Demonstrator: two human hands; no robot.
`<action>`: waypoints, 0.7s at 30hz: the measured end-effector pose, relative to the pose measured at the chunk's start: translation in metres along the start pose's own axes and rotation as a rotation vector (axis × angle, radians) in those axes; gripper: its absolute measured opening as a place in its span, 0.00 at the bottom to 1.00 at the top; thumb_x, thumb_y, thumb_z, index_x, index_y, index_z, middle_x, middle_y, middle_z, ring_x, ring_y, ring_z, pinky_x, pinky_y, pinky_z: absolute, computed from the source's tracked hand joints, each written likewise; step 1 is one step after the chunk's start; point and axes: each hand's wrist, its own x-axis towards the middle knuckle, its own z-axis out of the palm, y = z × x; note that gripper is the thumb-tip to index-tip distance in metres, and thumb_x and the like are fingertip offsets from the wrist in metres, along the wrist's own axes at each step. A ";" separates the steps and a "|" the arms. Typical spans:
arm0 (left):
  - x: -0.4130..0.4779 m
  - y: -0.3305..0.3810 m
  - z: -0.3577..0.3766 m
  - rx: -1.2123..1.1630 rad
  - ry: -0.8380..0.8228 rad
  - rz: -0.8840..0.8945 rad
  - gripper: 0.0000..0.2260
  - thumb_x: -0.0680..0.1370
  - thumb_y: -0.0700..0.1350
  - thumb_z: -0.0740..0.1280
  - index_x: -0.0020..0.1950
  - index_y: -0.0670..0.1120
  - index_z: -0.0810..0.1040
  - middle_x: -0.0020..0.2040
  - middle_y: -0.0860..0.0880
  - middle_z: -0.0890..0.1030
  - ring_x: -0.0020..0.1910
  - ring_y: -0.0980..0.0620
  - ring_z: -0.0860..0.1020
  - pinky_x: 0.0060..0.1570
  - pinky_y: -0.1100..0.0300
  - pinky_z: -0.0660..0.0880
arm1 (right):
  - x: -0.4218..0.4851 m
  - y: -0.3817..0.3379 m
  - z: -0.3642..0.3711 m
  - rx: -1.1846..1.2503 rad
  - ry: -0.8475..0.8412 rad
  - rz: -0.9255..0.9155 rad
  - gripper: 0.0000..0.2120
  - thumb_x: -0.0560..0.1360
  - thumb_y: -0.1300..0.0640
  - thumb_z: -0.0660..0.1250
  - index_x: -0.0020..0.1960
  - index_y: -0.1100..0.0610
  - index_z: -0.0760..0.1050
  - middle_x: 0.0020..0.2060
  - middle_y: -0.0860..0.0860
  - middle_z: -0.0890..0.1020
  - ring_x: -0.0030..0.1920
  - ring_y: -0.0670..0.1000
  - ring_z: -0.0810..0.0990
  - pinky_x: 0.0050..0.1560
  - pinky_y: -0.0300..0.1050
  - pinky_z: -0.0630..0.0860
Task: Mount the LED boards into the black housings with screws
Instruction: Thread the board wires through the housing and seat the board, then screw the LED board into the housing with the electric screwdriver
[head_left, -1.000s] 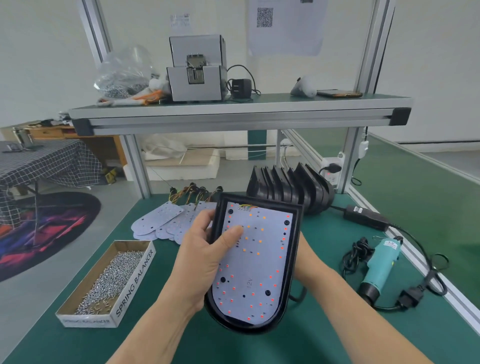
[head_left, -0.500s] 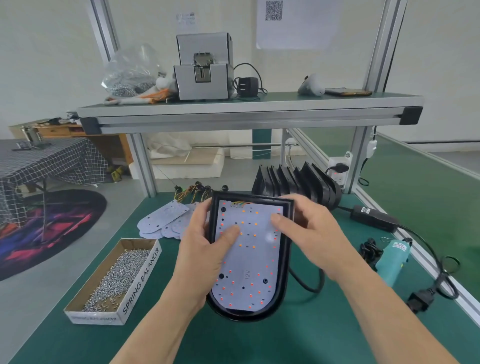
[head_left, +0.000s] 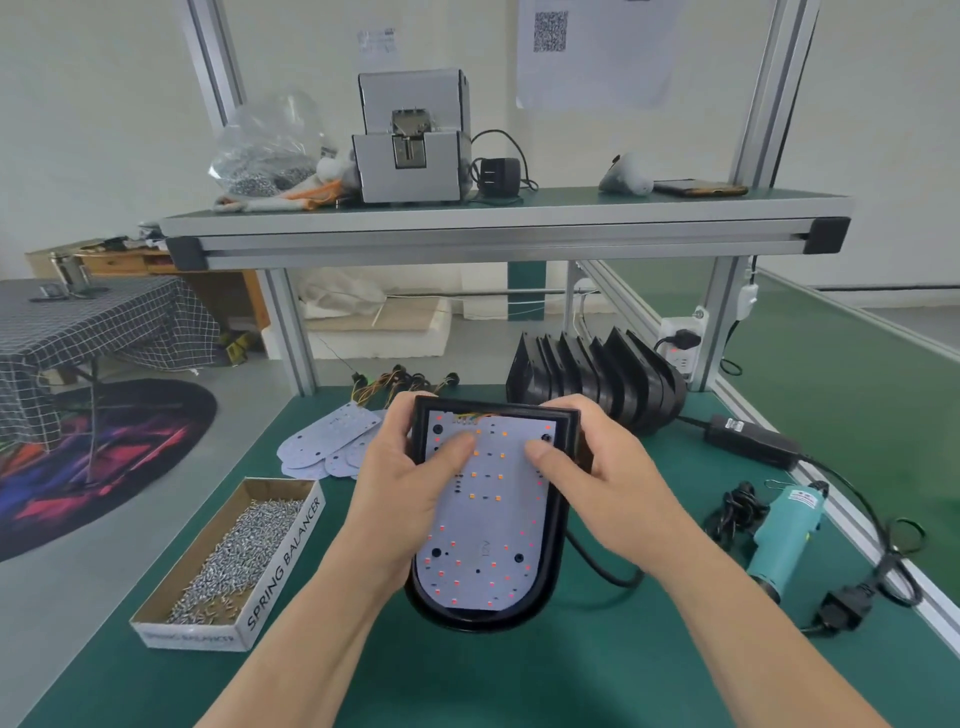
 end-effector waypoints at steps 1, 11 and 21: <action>0.002 0.000 -0.002 0.001 -0.006 0.000 0.08 0.74 0.42 0.71 0.49 0.54 0.79 0.50 0.45 0.85 0.47 0.46 0.84 0.48 0.50 0.82 | 0.002 0.003 -0.006 0.090 -0.038 0.021 0.07 0.80 0.50 0.65 0.56 0.49 0.78 0.48 0.53 0.83 0.47 0.55 0.79 0.49 0.46 0.77; 0.004 -0.005 -0.026 -0.105 -0.315 -0.128 0.09 0.71 0.45 0.73 0.49 0.48 0.77 0.42 0.48 0.73 0.44 0.50 0.70 0.44 0.57 0.66 | 0.005 0.026 -0.004 0.301 -0.345 0.166 0.07 0.77 0.63 0.67 0.55 0.59 0.79 0.44 0.48 0.82 0.43 0.45 0.78 0.48 0.39 0.74; 0.007 -0.026 -0.062 -0.360 -0.223 -0.300 0.18 0.58 0.42 0.80 0.42 0.45 0.77 0.40 0.41 0.77 0.40 0.43 0.79 0.44 0.50 0.74 | 0.009 0.015 -0.026 -0.161 -0.380 0.121 0.08 0.81 0.58 0.67 0.43 0.52 0.78 0.30 0.44 0.72 0.30 0.44 0.66 0.33 0.37 0.65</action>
